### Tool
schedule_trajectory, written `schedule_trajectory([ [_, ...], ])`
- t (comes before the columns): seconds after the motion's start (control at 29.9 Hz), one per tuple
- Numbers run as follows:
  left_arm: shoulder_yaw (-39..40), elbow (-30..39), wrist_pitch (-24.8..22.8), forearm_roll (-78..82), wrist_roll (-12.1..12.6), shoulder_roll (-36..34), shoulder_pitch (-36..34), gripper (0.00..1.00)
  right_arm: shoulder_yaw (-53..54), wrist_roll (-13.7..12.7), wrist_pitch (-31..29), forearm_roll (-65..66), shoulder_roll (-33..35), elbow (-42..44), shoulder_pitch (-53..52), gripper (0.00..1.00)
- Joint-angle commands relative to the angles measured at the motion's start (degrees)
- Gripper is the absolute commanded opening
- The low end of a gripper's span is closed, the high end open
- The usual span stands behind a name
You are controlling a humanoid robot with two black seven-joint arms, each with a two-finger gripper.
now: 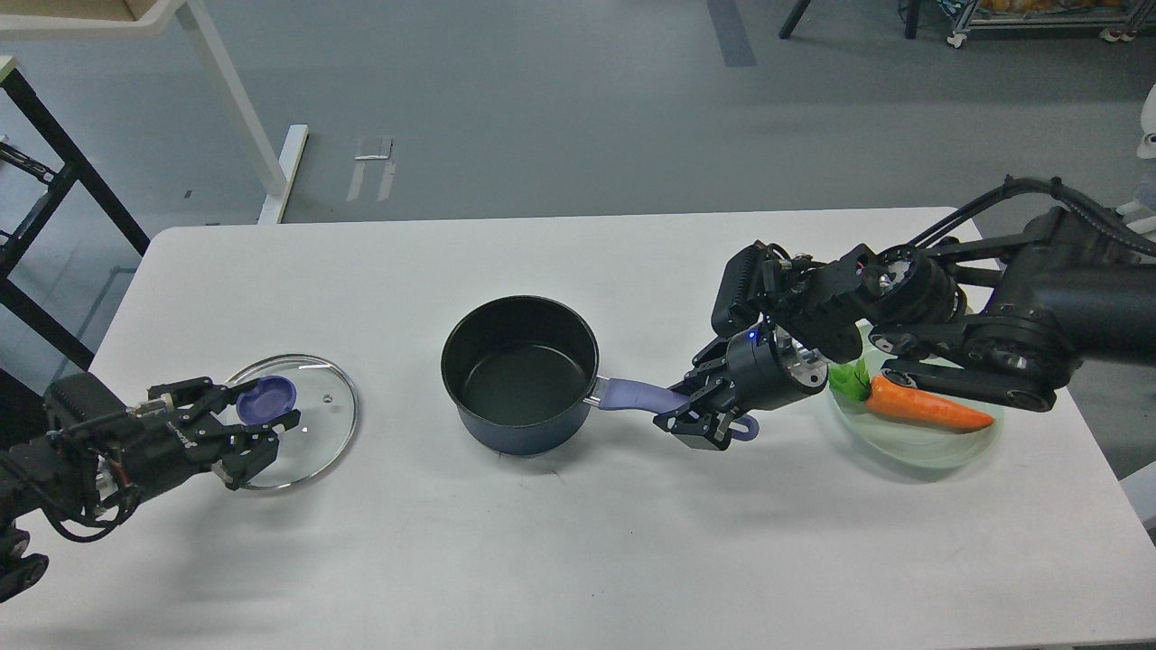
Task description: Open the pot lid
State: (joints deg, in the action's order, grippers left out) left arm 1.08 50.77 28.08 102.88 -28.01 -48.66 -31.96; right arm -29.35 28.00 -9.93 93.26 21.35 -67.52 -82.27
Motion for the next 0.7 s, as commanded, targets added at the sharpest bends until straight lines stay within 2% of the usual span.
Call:
schedule_trajectory([
  [0.0, -0.03, -0.32, -0.08, -0.05, 0.01, 0.32, -0.03, 0.54, 0.0, 0.0, 0.0, 0.0, 0.0, 0.02, -0.08, 0.24],
  [0.1, -0.03, -0.32, -0.08, -0.13, 0.01, 0.32, -0.21, 0.77, 0.0, 0.0, 0.0, 0.0, 0.0, 0.02, -0.09, 0.24],
  [0.13, -0.03, -0.32, -0.08, -0.13, 0.01, 0.32, -0.21, 0.82, 0.0, 0.0, 0.0, 0.0, 0.0, 0.02, -0.09, 0.24],
  [0.3, 0.15, 0.38, -0.08, -0.57, 0.01, -0.47, -0.65, 0.95, 0.09, 0.0, 0.0, 0.0, -0.08, 0.02, -0.09, 0.24],
  [0.4, 0.5, 1.6, -0.08, -3.28, 0.01, -1.43, -1.43, 0.98, 0.09, 0.0, 0.0, 0.0, -0.08, -0.07, -0.09, 0.25],
  [0.54, 0.41, 6.26, -0.08, -9.61, 0.01, -4.51, -6.78, 0.99, 0.09, 0.0, 0.0, 0.0, -0.08, -0.07, -0.09, 0.28],
  [0.6, 0.5, 7.58, -1.43, -14.61, 0.01, -4.78, -9.51, 0.99, 0.09, 0.0, 0.0, 0.0, -0.08, -0.07, -0.09, 0.32],
  [0.67, 0.59, 7.85, -4.34, -21.2, 0.01, -4.78, -12.41, 0.99, 0.09, 0.0, 0.0, 0.0, -0.08, -0.07, -0.09, 0.43],
])
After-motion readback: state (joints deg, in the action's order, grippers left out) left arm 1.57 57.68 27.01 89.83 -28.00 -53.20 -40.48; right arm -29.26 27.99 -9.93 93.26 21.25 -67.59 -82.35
